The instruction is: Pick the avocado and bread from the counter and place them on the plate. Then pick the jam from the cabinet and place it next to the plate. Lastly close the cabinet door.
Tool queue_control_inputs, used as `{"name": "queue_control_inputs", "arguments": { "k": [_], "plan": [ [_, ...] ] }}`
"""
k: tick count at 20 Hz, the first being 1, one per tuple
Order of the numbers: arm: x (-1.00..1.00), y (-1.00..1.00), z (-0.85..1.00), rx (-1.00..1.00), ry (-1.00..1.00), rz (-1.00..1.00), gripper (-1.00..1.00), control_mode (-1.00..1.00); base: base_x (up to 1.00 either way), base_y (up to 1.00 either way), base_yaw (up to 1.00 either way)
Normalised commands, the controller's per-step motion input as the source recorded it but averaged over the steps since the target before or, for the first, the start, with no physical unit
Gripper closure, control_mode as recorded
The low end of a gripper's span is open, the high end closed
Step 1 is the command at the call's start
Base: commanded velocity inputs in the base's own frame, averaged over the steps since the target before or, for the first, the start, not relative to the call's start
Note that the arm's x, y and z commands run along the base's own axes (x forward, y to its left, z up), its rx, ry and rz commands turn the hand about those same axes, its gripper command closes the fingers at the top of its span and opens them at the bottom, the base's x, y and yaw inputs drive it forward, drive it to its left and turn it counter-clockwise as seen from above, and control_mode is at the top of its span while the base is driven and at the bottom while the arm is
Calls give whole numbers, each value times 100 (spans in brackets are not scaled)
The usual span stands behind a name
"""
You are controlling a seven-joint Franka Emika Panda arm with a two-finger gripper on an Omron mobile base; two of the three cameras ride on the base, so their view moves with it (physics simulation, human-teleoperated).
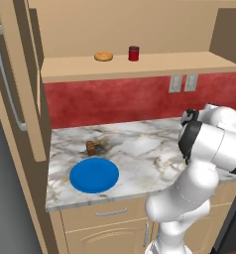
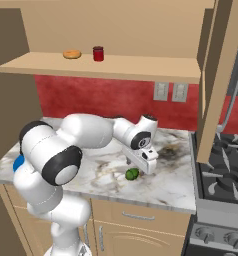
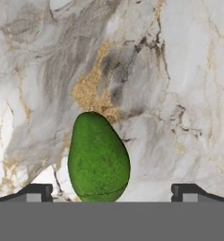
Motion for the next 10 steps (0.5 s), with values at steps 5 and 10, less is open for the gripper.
{"name": "queue_control_inputs", "arguments": {
  "k": [5, 10],
  "plan": [
    [0, 0, 0, 3, 0, 0, -100, -100, 0, 0, 0],
    [1, 0, 0, 3, 0, 0, -100, -100, 0, 0, 0]
  ]
}}
